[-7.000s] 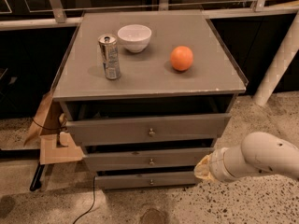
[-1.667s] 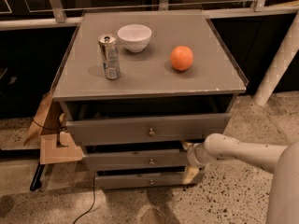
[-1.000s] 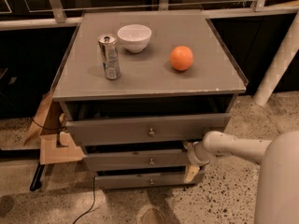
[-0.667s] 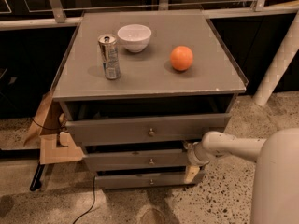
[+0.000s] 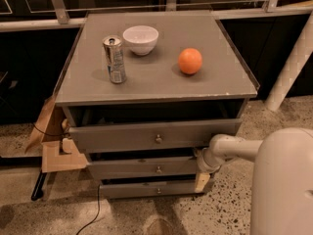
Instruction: Open middle drawer
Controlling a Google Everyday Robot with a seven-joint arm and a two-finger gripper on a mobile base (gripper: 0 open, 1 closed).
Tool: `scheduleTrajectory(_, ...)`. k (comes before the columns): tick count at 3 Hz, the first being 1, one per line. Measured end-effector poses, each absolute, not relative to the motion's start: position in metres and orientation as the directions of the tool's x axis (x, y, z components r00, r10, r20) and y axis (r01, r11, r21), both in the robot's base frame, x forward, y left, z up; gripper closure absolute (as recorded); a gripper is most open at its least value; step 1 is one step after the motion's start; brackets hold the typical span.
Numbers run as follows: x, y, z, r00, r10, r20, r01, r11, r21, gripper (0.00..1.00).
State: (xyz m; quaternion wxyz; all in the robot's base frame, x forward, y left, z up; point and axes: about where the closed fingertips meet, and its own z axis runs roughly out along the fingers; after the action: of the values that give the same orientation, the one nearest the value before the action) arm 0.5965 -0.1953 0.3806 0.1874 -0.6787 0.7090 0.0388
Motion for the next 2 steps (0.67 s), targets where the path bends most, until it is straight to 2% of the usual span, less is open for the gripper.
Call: scheduleTrajectory(2, 0.582, -0.196, 0.38, -0.04, -0.944, -0.328, -0.99, 0.082, -0.115, 0.0)
